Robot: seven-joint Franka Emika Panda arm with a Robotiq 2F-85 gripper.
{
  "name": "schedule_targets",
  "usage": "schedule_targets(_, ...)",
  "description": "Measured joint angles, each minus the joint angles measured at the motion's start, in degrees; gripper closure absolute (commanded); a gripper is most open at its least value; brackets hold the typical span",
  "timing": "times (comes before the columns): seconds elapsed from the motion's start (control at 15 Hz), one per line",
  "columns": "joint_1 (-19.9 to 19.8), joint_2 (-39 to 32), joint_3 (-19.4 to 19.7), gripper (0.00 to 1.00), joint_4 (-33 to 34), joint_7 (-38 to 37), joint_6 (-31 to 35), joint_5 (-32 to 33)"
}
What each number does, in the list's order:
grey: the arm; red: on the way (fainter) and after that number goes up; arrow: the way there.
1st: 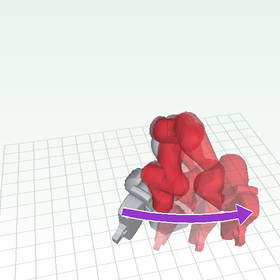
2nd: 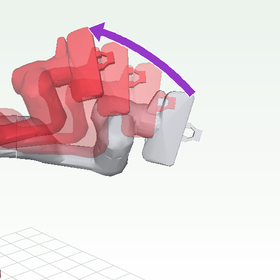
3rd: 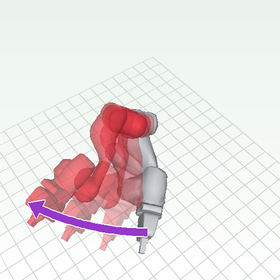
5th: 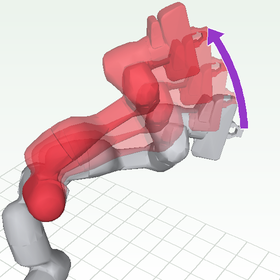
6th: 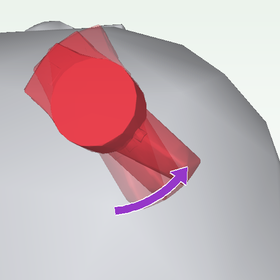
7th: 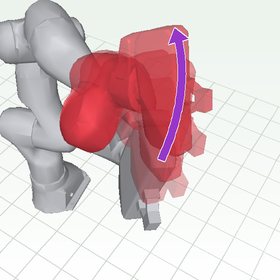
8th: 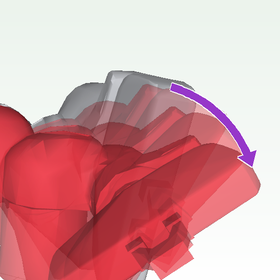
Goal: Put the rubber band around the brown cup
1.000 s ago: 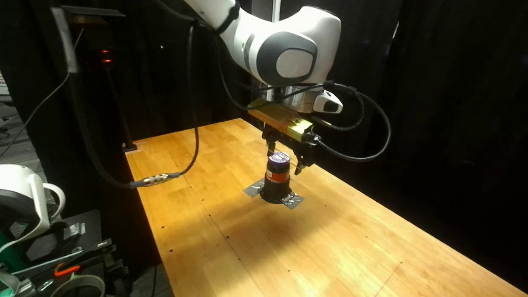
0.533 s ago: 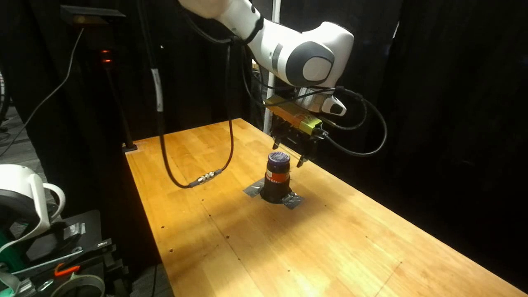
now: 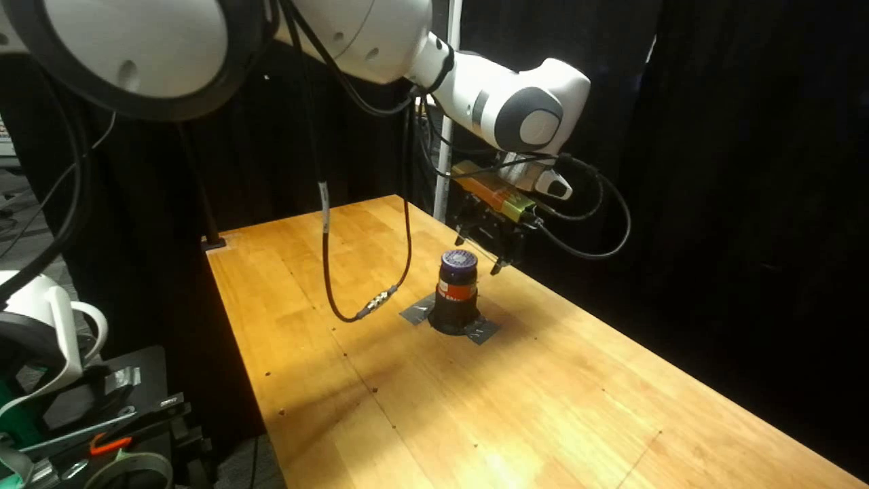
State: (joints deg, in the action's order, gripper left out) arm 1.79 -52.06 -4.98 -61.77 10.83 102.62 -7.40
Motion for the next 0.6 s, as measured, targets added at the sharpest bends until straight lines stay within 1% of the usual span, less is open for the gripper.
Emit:
schedule_targets(0.13,0.6,-2.6,0.1,0.0,3.5,-1.4,-2.1,0.9)
schedule_targets(0.33,1.6,-4.8,0.6,0.0,6.7,-3.1,-5.2,3.3)
schedule_targets(0.6,2.6,-5.1,0.7,0.0,8.0,-3.6,-8.3,5.7)
